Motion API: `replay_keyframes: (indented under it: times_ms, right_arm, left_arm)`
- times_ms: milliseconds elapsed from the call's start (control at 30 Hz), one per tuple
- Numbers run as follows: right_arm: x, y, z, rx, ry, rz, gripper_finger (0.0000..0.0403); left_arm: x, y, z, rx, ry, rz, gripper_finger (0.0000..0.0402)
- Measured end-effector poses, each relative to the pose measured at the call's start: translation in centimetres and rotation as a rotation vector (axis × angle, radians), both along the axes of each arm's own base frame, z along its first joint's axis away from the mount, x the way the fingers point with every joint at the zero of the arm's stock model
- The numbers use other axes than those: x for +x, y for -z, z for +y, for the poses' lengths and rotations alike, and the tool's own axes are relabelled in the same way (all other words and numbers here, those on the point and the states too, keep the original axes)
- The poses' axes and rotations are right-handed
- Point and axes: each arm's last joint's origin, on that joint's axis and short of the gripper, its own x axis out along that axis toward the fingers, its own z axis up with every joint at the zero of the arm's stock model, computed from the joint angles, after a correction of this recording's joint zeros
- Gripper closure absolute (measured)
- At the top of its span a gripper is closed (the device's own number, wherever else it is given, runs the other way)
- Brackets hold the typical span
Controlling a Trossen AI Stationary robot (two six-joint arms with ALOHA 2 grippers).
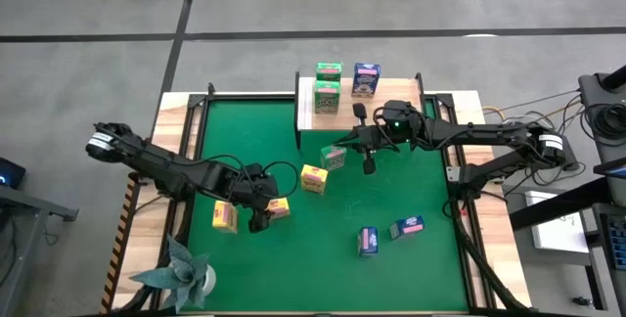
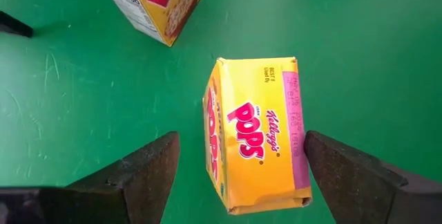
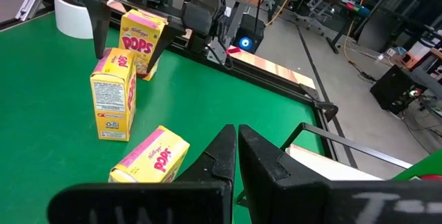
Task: Stack cereal on shelf
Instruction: Put the middle yellow cereal box on the shelf
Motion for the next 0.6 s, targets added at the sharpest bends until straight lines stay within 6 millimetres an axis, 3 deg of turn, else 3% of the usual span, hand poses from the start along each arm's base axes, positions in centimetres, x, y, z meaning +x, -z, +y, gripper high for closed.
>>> replay_keyframes:
  times_ms: [333,600]
  right_arm:
    - [0.1,-0.3,0.0,0.025,0.018,-0.014,0.0394]
    - [0.0,-0.2,0.0,0.029,0.019,-0.007,0.0394]
  left_arm:
    - [0.1,-1.0,-0.1,-0.020,0.034,-0.010,0.0104]
    - [0.2,-0.5,-0.1,0.013,0.015,-0.005,0.0104]
